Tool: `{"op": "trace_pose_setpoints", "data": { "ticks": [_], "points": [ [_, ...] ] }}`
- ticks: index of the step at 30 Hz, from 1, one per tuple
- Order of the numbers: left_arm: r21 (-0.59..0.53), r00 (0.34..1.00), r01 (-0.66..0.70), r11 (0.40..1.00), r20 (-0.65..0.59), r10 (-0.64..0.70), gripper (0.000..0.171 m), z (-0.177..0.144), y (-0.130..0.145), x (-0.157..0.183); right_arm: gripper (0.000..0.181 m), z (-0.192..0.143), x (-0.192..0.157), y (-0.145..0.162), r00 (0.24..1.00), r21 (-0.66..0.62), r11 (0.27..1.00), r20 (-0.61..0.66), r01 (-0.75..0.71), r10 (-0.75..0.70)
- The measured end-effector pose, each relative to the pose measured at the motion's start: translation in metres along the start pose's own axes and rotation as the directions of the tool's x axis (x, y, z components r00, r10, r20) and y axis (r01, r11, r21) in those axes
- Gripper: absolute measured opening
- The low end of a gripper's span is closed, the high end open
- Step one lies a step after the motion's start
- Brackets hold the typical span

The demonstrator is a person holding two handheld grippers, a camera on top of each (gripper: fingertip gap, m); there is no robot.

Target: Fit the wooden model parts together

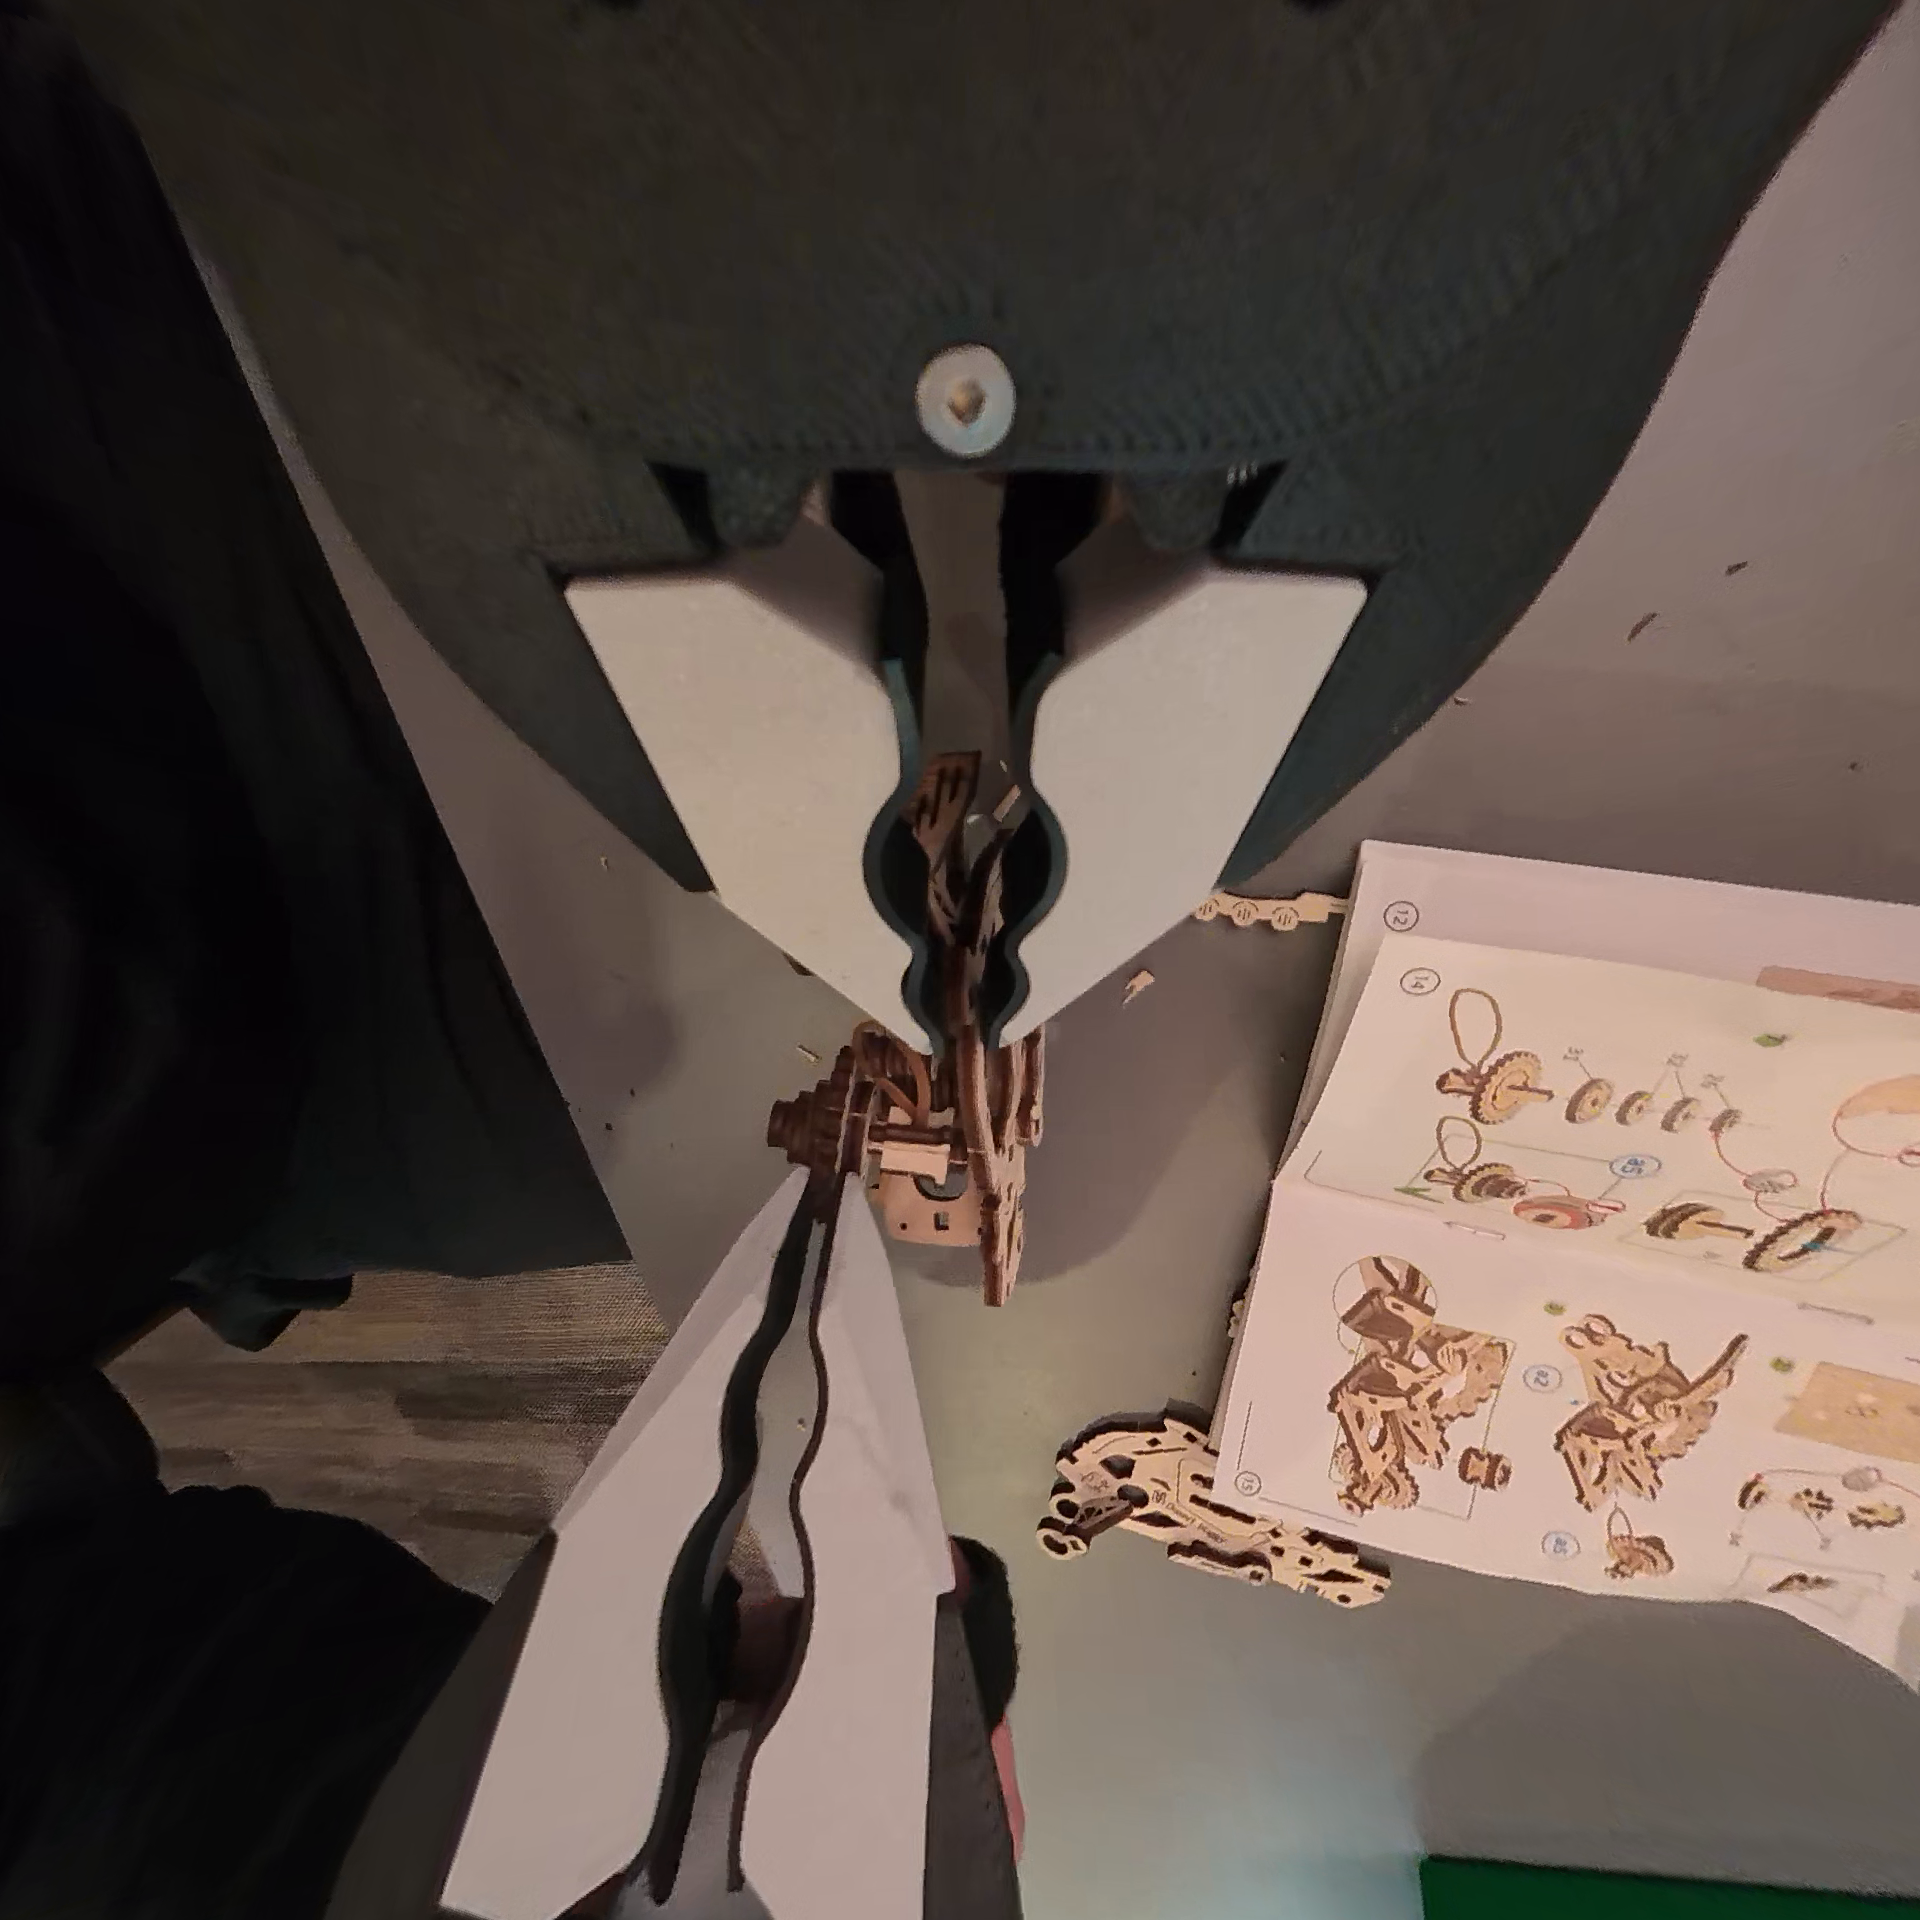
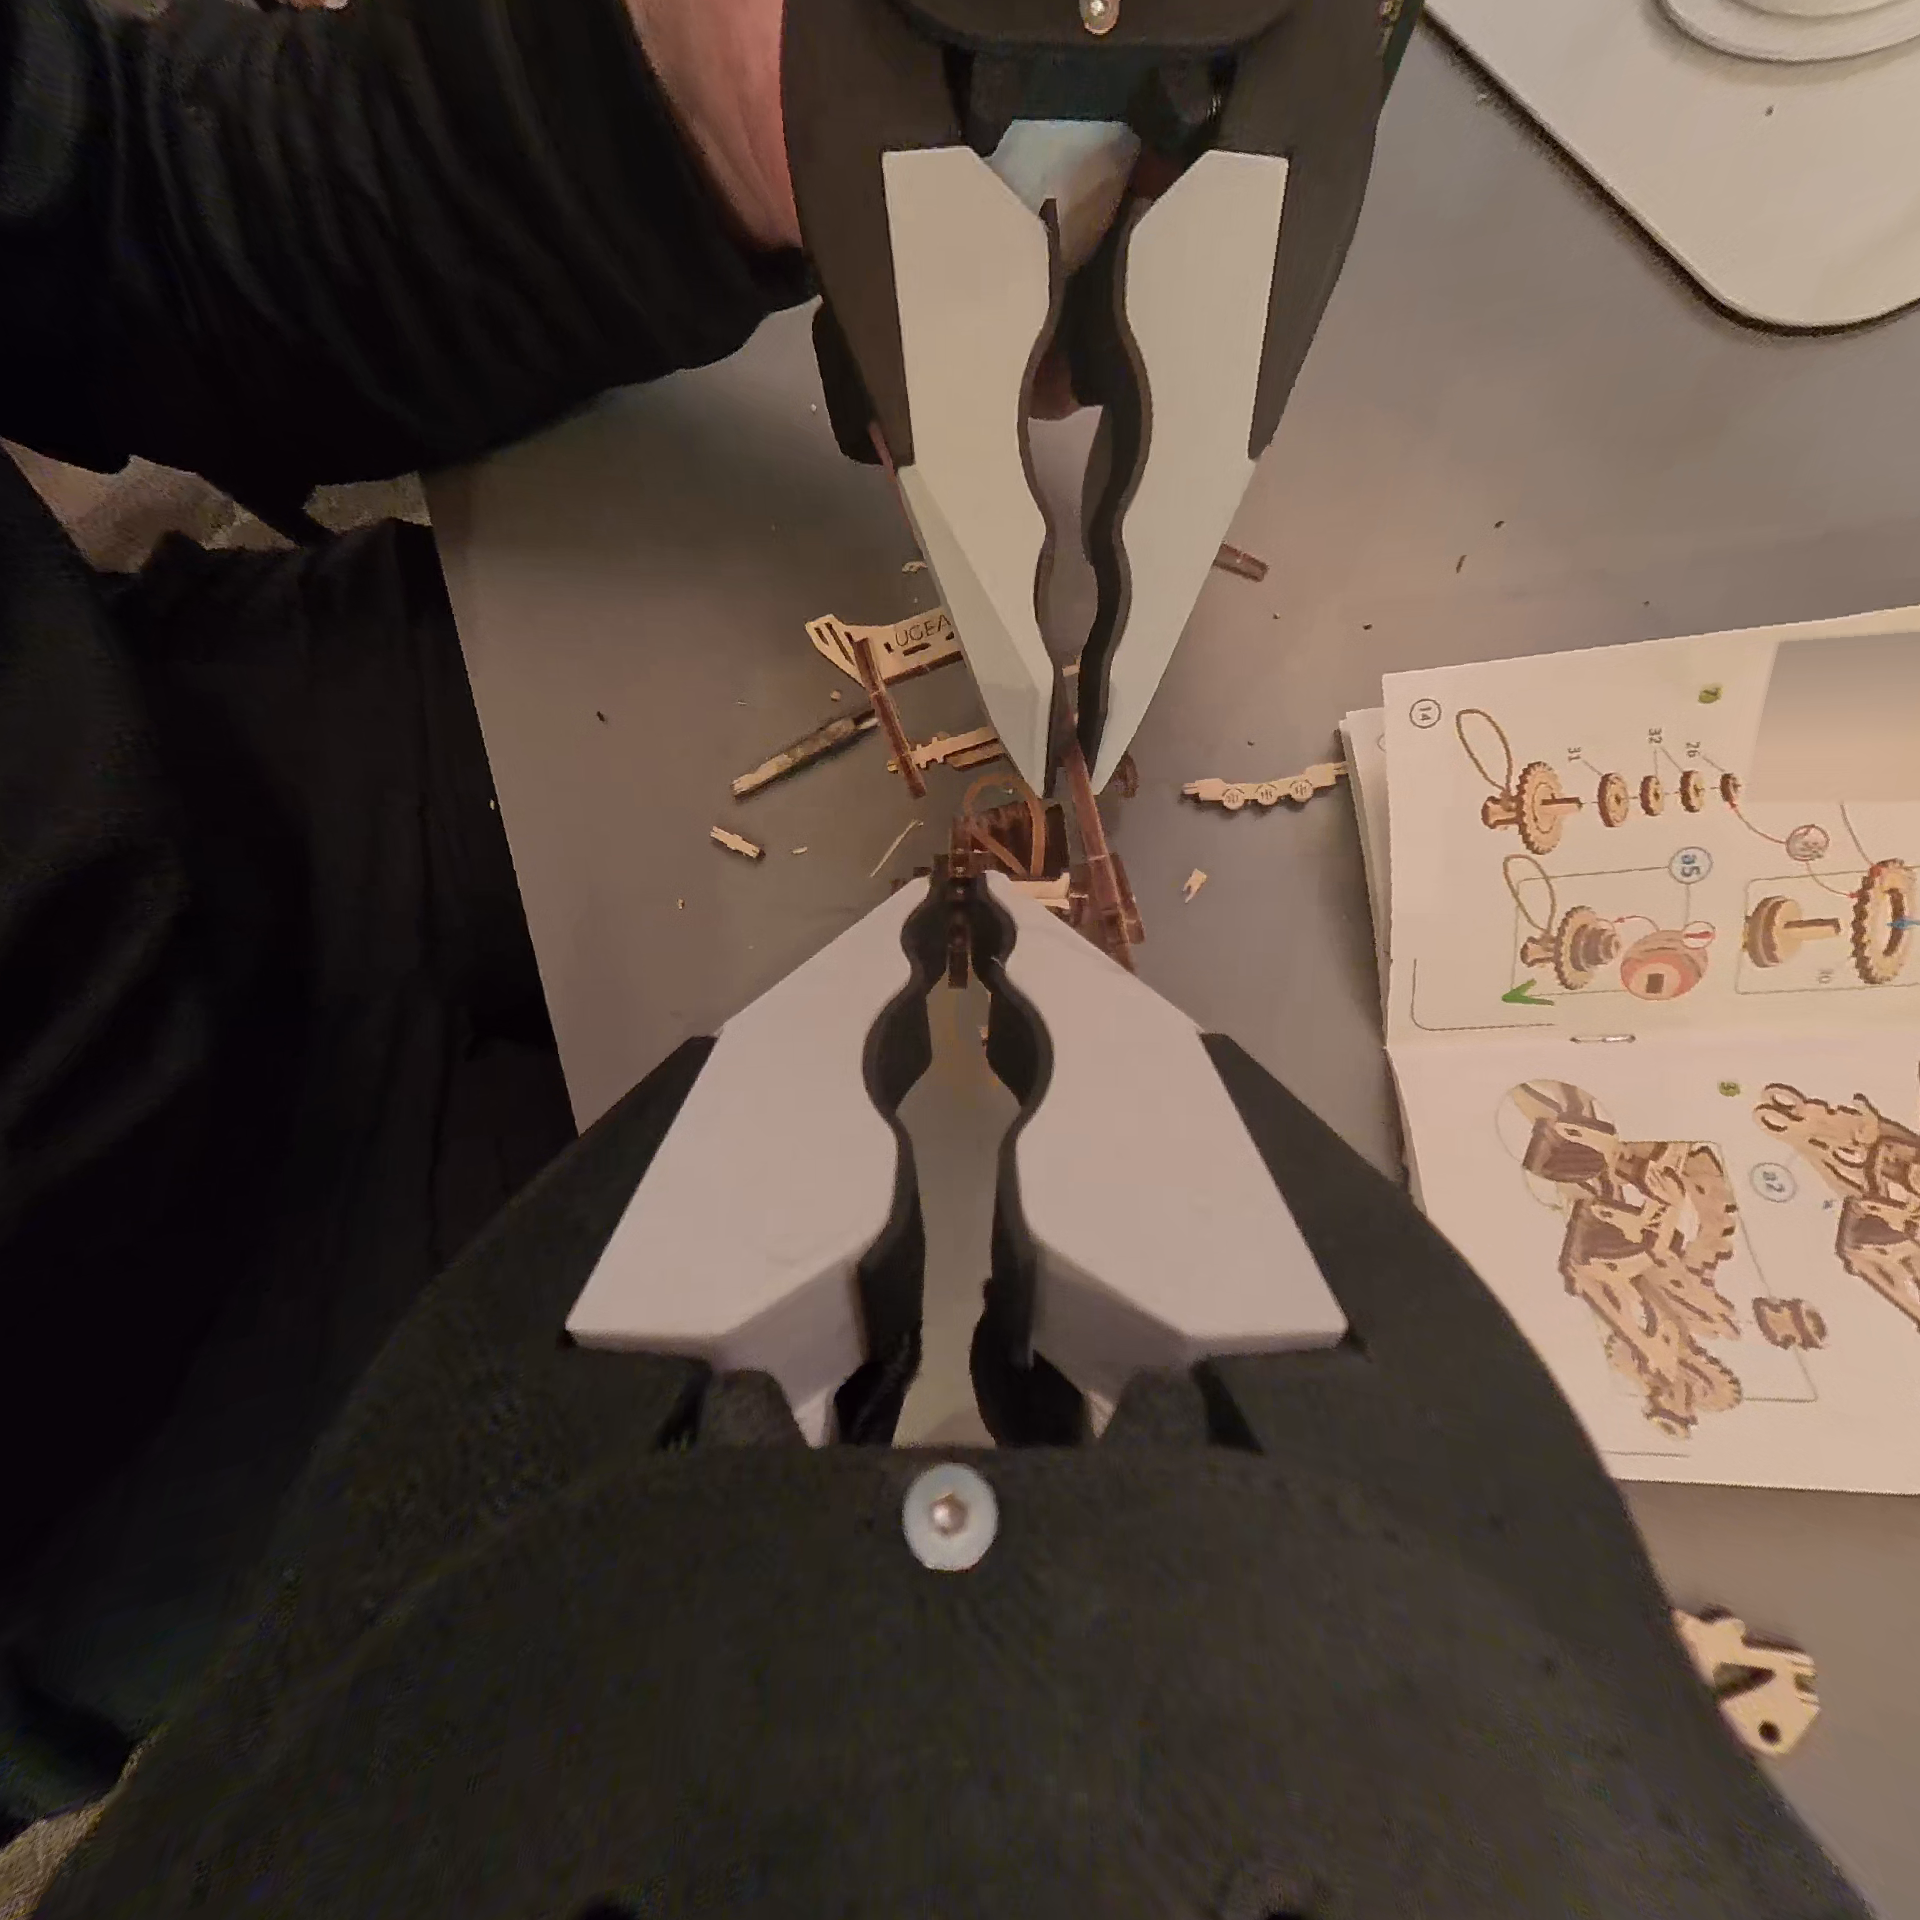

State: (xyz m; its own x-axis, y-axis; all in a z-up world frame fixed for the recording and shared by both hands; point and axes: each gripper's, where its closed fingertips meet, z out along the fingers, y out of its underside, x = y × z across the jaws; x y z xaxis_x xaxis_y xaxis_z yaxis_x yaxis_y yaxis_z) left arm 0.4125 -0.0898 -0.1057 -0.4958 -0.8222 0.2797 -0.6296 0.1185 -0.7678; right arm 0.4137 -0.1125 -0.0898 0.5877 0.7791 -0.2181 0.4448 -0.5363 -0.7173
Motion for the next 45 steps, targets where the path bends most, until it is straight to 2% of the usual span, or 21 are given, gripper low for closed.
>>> {"op": "trace_pose_setpoints", "data": {
  "ticks": [15,45],
  "points": [
    [-0.022,1.0,-0.028,0.999,-0.002,0.028,0.004,0.013,0.001,0.003,0.0,-0.002,-0.004,0.018,0.999,0.115,0.992,-0.02,-0.043,0.046],
    [-0.014,1.0,-0.021,1.0,-0.011,0.021,0.005,0.016,0.0,0.004,0.0,-0.004,0.0,0.021,0.998,0.153,0.986,0.012,-0.063,0.061]
  ]
}}
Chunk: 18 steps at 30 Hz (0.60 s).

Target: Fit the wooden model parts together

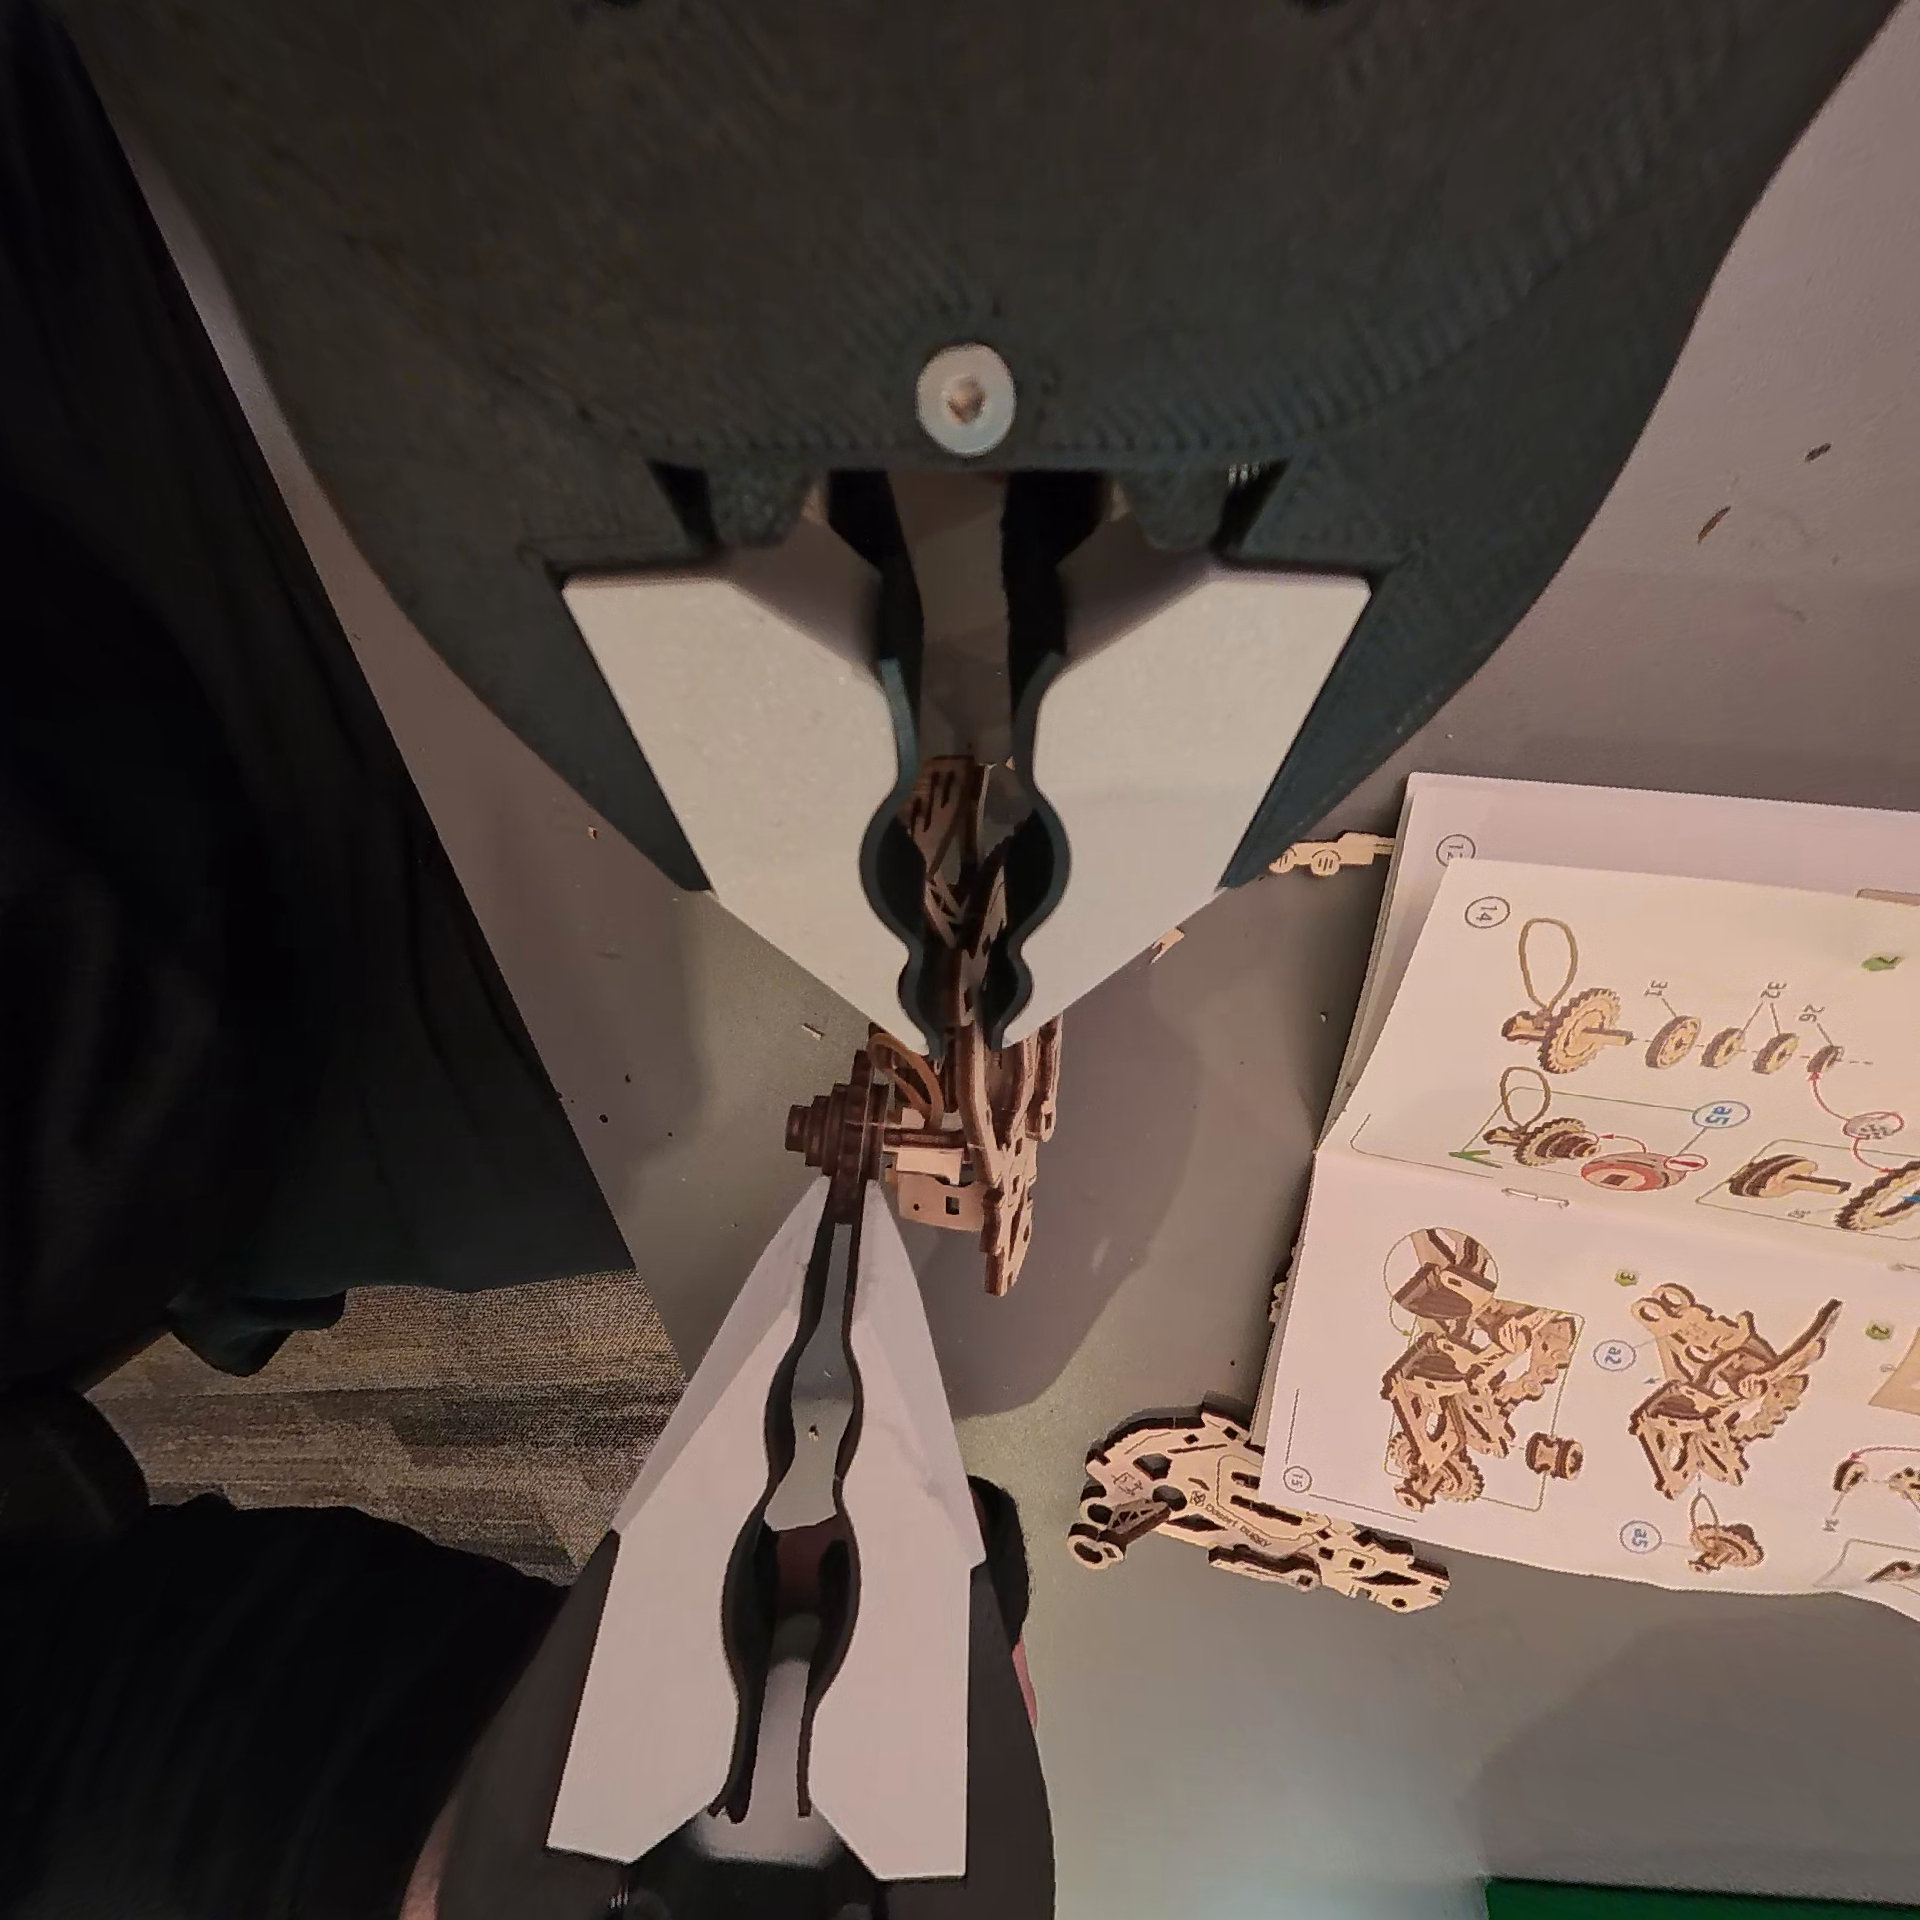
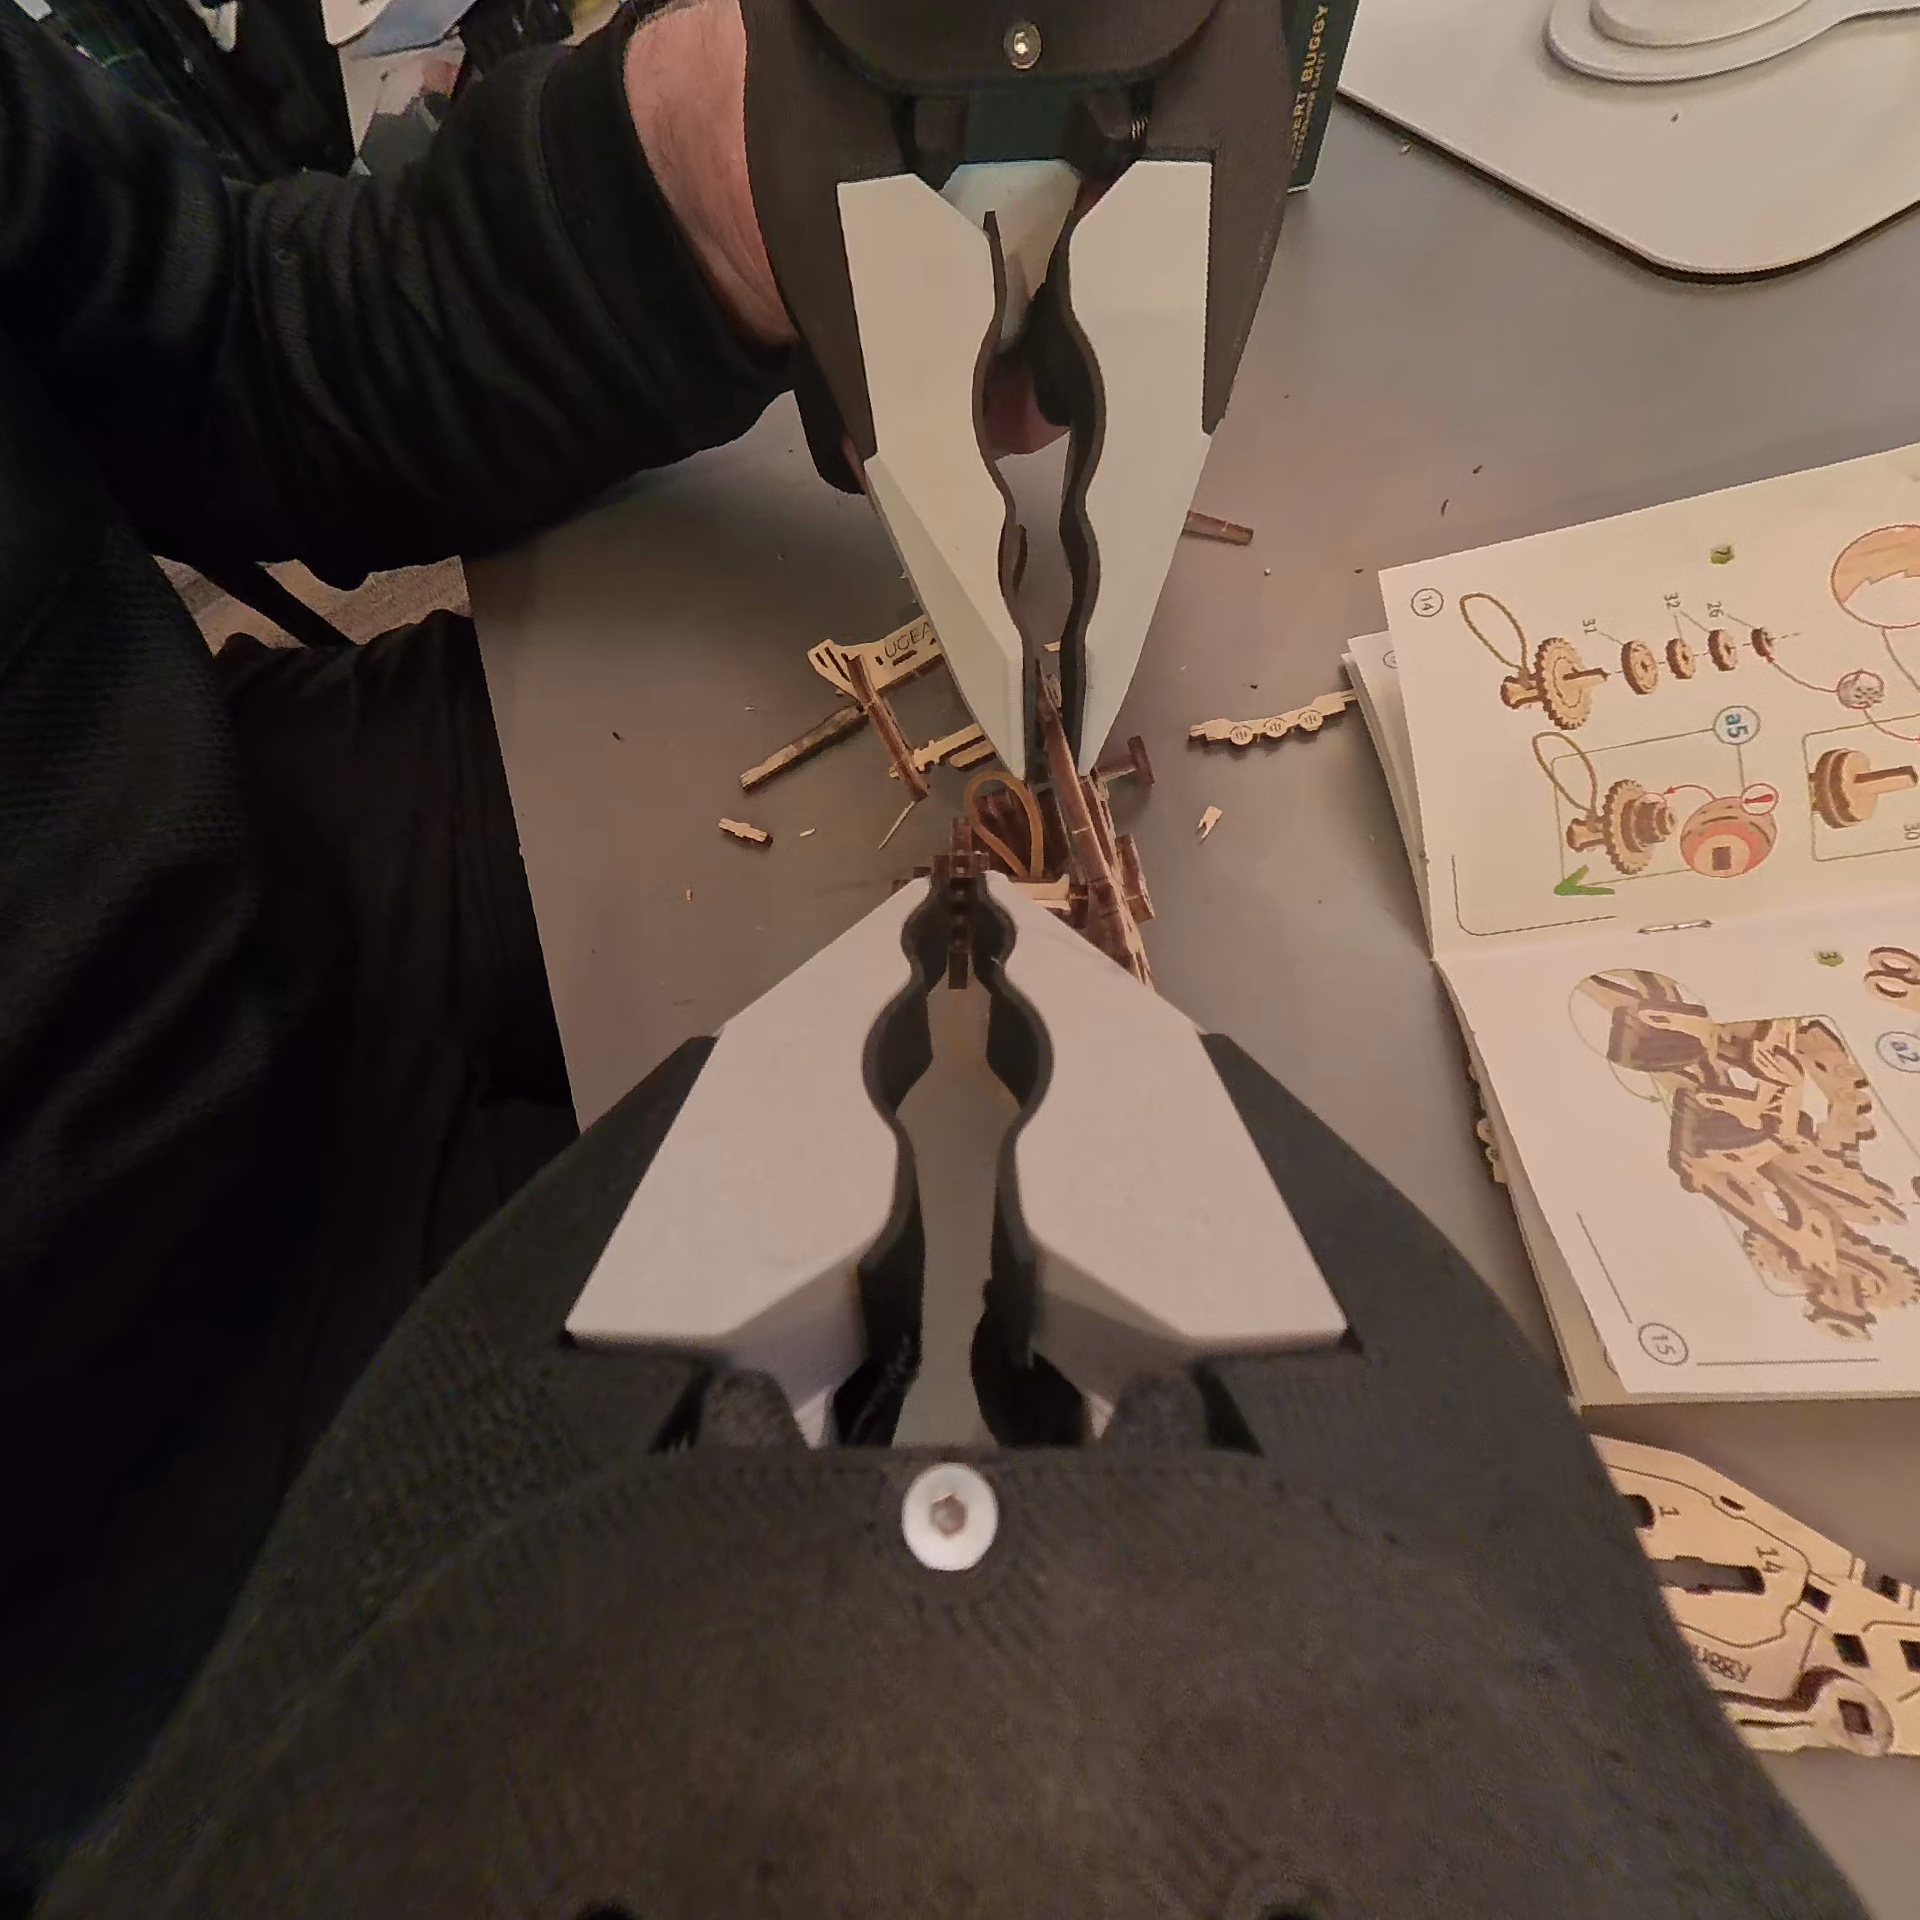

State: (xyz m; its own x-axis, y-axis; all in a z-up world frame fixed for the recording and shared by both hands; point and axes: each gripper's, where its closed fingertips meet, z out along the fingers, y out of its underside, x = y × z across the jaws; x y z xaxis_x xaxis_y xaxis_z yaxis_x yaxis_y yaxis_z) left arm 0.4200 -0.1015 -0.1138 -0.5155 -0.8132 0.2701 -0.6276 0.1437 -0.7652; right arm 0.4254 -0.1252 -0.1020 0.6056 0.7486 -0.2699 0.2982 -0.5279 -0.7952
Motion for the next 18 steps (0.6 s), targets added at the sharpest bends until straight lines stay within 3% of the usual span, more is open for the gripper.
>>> {"op": "trace_pose_setpoints", "data": {
  "ticks": [18],
  "points": [
    [0.006,1.0,0.002,1.0,-0.007,-0.002,0.005,0.0022,-0.001,0.0013,0.0,-0.0014,0.0018,0.0009,1.0,0.009,1.0,0.0,-0.004,0.004]
  ]
}}
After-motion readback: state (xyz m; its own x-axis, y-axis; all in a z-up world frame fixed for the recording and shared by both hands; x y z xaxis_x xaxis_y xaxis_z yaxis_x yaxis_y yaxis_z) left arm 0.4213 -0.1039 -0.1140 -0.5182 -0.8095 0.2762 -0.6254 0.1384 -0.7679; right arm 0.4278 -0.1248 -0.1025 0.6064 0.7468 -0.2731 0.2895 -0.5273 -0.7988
